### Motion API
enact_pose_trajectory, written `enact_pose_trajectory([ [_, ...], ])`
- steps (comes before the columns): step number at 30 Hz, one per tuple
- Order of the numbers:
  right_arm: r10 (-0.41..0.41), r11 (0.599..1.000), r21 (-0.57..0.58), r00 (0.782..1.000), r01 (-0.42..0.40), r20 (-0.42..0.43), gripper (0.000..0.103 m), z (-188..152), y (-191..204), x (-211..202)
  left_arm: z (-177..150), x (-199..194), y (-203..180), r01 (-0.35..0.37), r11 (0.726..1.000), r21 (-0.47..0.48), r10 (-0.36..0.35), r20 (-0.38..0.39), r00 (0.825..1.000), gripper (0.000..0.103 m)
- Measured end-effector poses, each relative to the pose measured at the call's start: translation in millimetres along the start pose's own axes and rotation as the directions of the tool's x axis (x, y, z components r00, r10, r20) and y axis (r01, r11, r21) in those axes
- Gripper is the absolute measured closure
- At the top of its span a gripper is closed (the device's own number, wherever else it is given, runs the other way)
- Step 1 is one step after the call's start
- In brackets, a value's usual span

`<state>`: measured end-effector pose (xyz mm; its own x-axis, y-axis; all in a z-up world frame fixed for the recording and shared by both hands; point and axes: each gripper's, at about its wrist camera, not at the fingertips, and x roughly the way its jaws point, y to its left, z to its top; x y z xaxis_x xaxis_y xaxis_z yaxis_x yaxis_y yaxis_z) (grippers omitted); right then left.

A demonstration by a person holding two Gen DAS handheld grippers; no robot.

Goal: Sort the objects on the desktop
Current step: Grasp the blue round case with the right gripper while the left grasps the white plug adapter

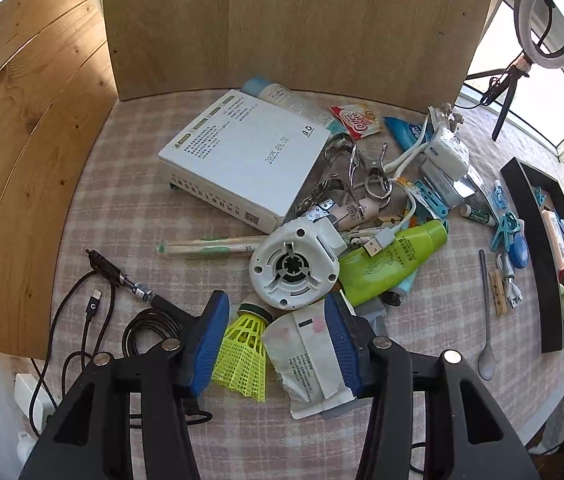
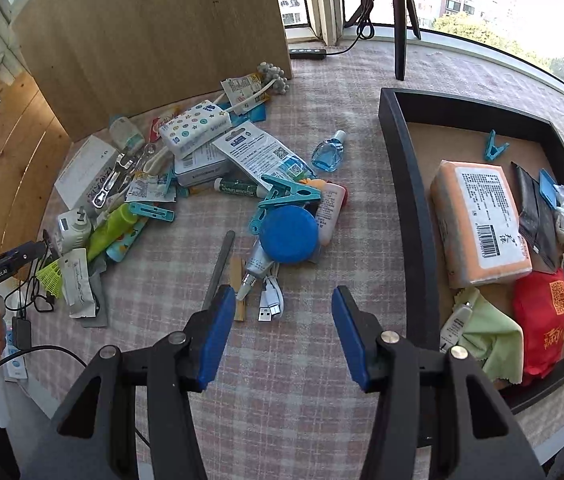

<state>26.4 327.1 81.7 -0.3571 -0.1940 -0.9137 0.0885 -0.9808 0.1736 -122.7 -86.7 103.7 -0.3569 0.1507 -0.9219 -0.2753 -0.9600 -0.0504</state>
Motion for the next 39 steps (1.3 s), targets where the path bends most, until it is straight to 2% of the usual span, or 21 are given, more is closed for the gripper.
enact_pose_trajectory([
  [4,-0.013,1.000,0.006,1.000,0.013,-0.001,0.054,8.7,0.1,3.8,10.5,14.7,7.5,-0.004,0.999,0.039,0.004,-0.016,1.000,0.063],
  [12,-0.018,1.000,0.020,0.999,0.019,-0.034,0.054,22.4,-3.6,21.6,19.2,41.3,14.2,0.005,0.995,0.098,0.000,-0.051,0.999,0.063],
  [18,-0.001,0.998,0.057,0.998,0.005,-0.068,0.054,40.7,-6.5,42.2,24.9,52.3,6.3,0.038,0.991,0.125,-0.030,-0.060,0.998,0.063],
  [21,-0.004,0.998,0.059,0.992,0.012,-0.126,0.052,47.4,-6.7,60.1,27.8,54.1,1.1,0.041,0.991,0.131,-0.034,-0.060,0.998,0.066],
  [24,0.011,0.996,0.085,0.984,0.004,-0.176,0.052,49.1,-8.6,74.3,27.9,56.9,-4.7,0.052,0.989,0.138,-0.043,-0.066,0.997,0.073],
  [26,-0.001,0.996,0.087,0.983,0.018,-0.184,0.052,50.8,-7.6,78.6,27.3,59.0,-8.7,0.053,0.989,0.141,-0.044,-0.067,0.997,0.077],
  [31,-0.048,0.998,0.033,0.979,0.056,-0.198,0.048,55.1,3.2,85.2,30.2,61.3,-16.5,0.056,0.990,0.131,-0.049,-0.058,0.997,0.077],
  [39,-0.103,0.995,-0.027,0.971,0.100,-0.216,0.048,54.4,18.0,94.0,32.5,63.3,-28.9,0.062,0.985,0.160,-0.054,-0.049,0.997,0.077],
])
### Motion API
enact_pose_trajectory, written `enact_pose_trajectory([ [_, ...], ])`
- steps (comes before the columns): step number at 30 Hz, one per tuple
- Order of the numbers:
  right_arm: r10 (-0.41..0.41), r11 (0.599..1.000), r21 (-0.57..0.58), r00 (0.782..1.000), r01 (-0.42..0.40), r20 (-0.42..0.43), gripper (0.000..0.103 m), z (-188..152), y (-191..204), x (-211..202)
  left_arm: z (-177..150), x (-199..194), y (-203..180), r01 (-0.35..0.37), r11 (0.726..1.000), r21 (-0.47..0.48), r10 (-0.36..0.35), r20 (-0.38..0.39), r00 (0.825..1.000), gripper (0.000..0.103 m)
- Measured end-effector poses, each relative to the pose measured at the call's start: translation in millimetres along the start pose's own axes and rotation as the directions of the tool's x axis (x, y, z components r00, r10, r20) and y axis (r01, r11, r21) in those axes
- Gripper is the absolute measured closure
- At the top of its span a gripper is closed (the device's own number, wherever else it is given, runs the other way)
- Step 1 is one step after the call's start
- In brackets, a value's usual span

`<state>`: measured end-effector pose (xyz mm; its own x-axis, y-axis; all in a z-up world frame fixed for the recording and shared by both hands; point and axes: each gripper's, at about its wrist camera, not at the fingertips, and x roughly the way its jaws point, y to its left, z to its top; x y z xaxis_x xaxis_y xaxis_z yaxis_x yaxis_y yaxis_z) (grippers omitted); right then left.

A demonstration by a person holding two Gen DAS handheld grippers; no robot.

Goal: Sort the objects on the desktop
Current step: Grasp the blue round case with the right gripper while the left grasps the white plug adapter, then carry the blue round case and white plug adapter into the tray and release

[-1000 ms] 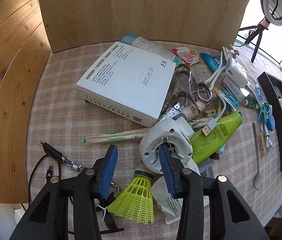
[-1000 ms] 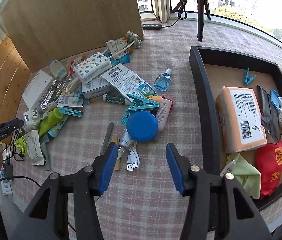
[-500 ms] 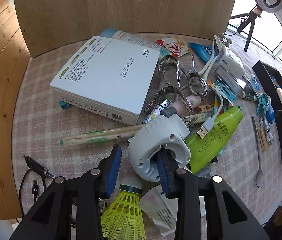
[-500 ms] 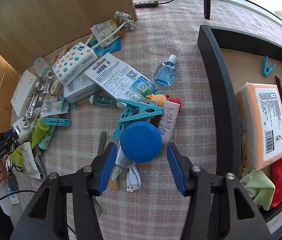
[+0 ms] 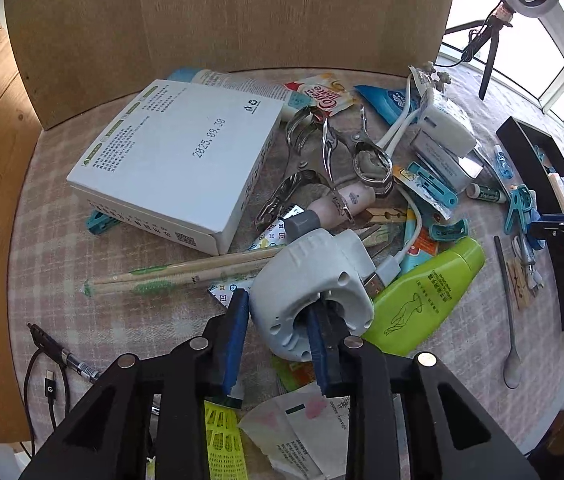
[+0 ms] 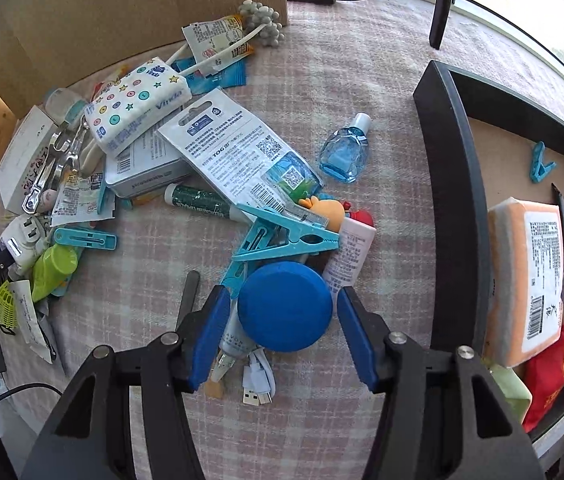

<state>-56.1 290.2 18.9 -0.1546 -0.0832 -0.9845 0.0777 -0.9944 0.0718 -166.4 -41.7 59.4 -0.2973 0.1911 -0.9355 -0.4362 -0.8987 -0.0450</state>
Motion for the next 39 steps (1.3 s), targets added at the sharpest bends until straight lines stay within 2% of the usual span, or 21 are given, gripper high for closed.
enact_pose_trajectory([
  [3,0.005,1.000,0.012,1.000,-0.004,-0.022,0.048,-2.6,-0.9,5.1,1.3,0.3,-2.3,-0.003,1.000,0.016,0.003,0.001,1.000,0.077],
  [6,0.009,1.000,0.022,1.000,-0.009,-0.013,0.054,-5.7,-2.4,3.3,2.2,0.3,-3.8,-0.012,0.999,0.030,0.012,0.003,1.000,0.077],
  [13,0.032,0.999,0.041,0.999,-0.031,-0.005,0.054,-17.4,-8.3,-3.4,-1.3,-2.8,-6.2,-0.028,0.999,0.021,0.027,0.023,0.999,0.080],
  [23,0.054,0.995,0.086,0.996,-0.059,0.070,0.054,-33.9,-35.8,-41.1,-6.7,-27.8,-2.0,0.013,0.999,-0.039,-0.010,0.059,0.998,0.080],
  [27,0.050,0.994,0.092,0.993,-0.059,0.105,0.054,-34.7,-45.1,-54.7,-3.0,-41.8,-8.8,0.017,0.999,-0.036,-0.015,0.078,0.997,0.080],
  [34,0.040,0.991,0.119,0.985,-0.060,0.168,0.054,-26.5,-75.6,-71.4,19.0,-54.1,-54.2,0.052,0.998,0.018,-0.054,0.101,0.993,0.080],
  [39,0.006,0.984,0.171,0.980,-0.042,0.201,0.054,-32.0,-113.1,-87.0,42.6,-51.9,-113.6,0.100,0.992,0.082,-0.108,0.111,0.988,0.080],
])
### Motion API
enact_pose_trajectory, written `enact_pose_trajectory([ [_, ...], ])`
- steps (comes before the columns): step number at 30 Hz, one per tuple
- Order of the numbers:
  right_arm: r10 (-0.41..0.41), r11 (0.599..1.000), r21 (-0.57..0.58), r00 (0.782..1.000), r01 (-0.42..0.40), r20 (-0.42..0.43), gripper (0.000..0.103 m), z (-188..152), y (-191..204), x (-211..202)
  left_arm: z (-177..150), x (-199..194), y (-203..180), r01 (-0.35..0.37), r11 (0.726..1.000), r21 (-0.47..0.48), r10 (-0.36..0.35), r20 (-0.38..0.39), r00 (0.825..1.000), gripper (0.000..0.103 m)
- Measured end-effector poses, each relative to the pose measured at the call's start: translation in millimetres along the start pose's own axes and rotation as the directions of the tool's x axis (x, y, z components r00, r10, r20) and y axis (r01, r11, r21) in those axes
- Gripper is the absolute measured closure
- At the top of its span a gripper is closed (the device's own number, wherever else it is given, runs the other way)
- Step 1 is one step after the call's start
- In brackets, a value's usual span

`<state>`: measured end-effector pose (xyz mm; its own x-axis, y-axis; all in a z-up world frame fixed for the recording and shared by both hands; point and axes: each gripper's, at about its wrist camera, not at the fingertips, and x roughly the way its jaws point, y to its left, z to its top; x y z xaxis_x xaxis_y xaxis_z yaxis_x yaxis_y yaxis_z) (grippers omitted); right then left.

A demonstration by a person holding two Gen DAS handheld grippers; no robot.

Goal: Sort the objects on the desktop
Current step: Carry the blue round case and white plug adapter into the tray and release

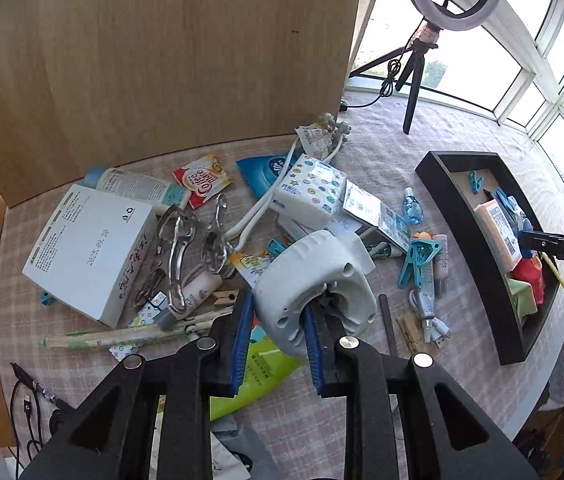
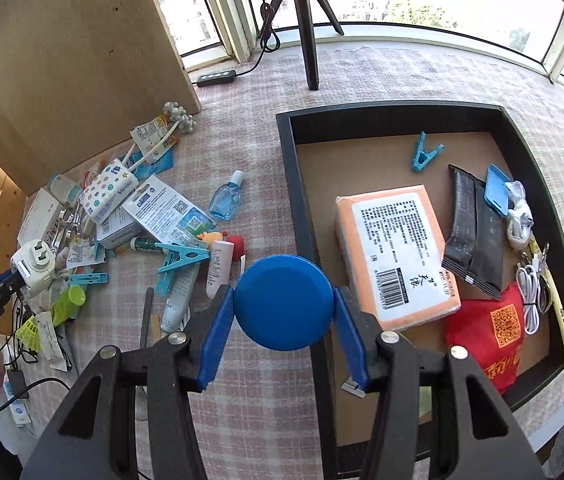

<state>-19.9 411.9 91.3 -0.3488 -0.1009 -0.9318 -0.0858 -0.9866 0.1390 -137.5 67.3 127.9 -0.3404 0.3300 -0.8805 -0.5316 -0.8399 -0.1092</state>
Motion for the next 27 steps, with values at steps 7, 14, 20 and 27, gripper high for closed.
enact_pose_trajectory([
  [7,-0.048,0.995,0.091,0.999,0.045,0.021,0.054,2.8,-61.2,-10.7,42.7,22.8,-93.3,0.082,0.991,0.110,-0.083,0.004,0.997,0.080],
  [14,-0.084,0.983,0.166,0.996,0.078,0.031,0.054,4.3,-112.7,-17.5,85.4,47.4,-189.1,0.146,0.963,0.228,-0.149,-0.004,0.989,0.080],
  [20,-0.104,0.969,0.229,0.994,0.096,0.024,0.054,3.4,-151.0,-17.9,108.6,62.2,-254.0,0.187,0.935,0.301,-0.193,-0.010,0.981,0.080],
  [27,-0.114,0.945,0.312,0.993,0.100,0.027,0.050,6.2,-181.7,-21.6,128.3,68.2,-284.1,0.197,0.939,0.281,-0.209,0.013,0.978,0.044],
])
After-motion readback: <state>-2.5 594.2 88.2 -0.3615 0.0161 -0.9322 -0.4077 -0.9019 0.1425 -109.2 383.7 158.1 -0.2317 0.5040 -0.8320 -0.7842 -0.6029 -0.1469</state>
